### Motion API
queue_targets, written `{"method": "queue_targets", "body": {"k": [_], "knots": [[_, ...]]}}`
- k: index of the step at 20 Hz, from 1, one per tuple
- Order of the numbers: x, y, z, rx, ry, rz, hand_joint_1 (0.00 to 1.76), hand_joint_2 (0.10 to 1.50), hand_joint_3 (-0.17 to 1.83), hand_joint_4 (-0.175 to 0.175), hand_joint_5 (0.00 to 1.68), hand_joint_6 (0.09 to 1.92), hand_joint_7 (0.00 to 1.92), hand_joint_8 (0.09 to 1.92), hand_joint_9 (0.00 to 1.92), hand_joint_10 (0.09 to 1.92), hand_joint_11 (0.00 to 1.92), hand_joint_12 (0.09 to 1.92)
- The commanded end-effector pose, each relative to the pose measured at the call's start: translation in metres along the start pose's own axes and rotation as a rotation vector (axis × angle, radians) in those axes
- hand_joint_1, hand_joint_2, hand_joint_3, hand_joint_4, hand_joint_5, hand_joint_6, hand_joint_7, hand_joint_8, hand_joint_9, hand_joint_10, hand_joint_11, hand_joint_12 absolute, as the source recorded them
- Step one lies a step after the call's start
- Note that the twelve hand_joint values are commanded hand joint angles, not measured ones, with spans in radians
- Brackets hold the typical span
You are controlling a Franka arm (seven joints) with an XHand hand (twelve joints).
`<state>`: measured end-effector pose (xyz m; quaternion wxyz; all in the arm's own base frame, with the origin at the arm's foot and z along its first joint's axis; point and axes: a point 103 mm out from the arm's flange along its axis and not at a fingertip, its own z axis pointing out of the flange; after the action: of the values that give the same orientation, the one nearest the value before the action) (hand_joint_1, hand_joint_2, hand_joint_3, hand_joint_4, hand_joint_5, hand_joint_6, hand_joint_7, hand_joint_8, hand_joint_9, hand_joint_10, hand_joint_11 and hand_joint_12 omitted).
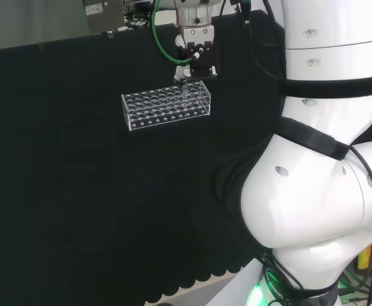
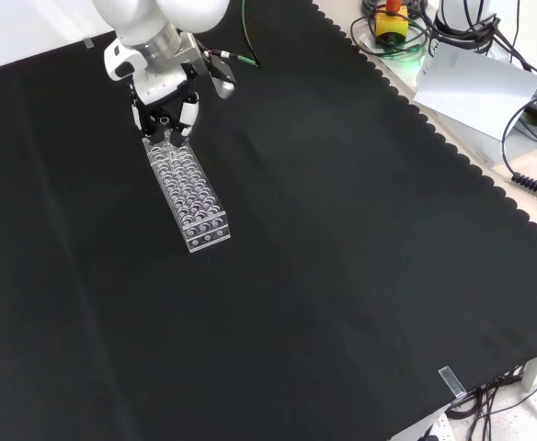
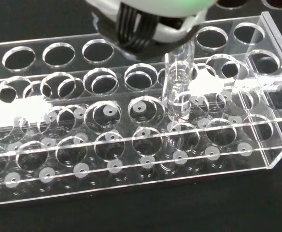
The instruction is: Pick up the test tube.
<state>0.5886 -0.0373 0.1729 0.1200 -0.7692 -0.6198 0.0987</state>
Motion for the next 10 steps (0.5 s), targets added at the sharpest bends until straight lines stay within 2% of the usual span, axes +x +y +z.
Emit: {"method": "queue_targets", "body": {"k": [1,6,10], "knots": [[-0.005,-0.004,-0.006,0.030,0.028,0.013,1.22,0.74,0.49,-0.175,1.30,0.54,1.71,0.40,1.61,0.45,1.19,0.87],[-0.006,-0.007,-0.012,0.028,0.043,0.015,1.22,0.73,0.50,-0.175,1.31,0.54,1.71,0.40,1.61,0.45,1.19,0.87],[-0.007,-0.014,-0.030,0.024,0.071,0.024,1.22,0.73,0.51,-0.175,1.31,0.54,1.71,0.40,1.62,0.45,1.19,0.87]]}}
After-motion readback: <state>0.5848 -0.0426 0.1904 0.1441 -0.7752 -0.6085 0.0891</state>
